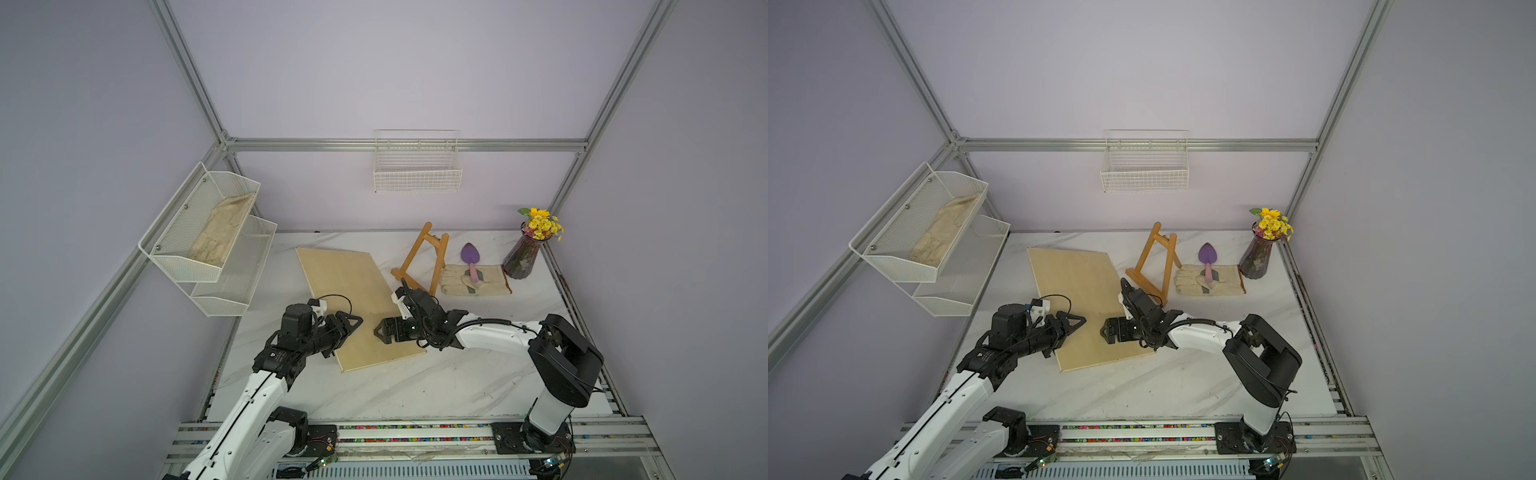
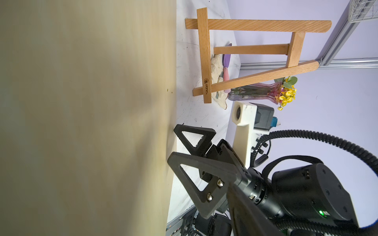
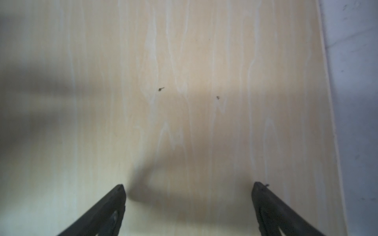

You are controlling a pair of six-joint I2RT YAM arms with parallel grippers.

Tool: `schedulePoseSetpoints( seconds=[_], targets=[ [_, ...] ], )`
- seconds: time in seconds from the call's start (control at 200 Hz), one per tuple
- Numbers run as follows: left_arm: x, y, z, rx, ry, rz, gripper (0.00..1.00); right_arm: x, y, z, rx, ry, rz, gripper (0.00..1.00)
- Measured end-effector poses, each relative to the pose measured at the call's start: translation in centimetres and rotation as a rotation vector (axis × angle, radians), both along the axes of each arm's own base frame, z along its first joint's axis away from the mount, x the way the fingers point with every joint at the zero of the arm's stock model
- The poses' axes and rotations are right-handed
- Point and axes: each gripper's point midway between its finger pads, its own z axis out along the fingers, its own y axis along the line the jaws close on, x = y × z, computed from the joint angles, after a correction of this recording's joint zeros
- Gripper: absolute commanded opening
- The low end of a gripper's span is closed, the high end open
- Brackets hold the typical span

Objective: Assemble the easel
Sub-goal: Adjust the drawing board at the center of the board.

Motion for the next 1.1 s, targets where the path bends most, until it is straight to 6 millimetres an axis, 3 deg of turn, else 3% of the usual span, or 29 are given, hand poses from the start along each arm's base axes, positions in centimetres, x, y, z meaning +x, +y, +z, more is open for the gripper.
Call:
schedulePoseSetpoints(
  seconds=[0.315,0.625,1.1],
  targets=[
    [-0.7,0.5,0.1,0.027,-0.009,0.011,0.68,1.2,-0.1,-0.9,-0.001,0.01,-0.055,0.97],
    [-1.3,1.0,-0.4,0.049,0.012,0.023,0.58,2.0,-0.8,-1.9,-0.023,0.017,-0.106,0.97],
    [-2.5,1.3,-1.9,0.102,0.074,-0.005,0.77,3.4,-1.8,-3.6,-0.083,-0.006,-0.164,0.97]
  ],
)
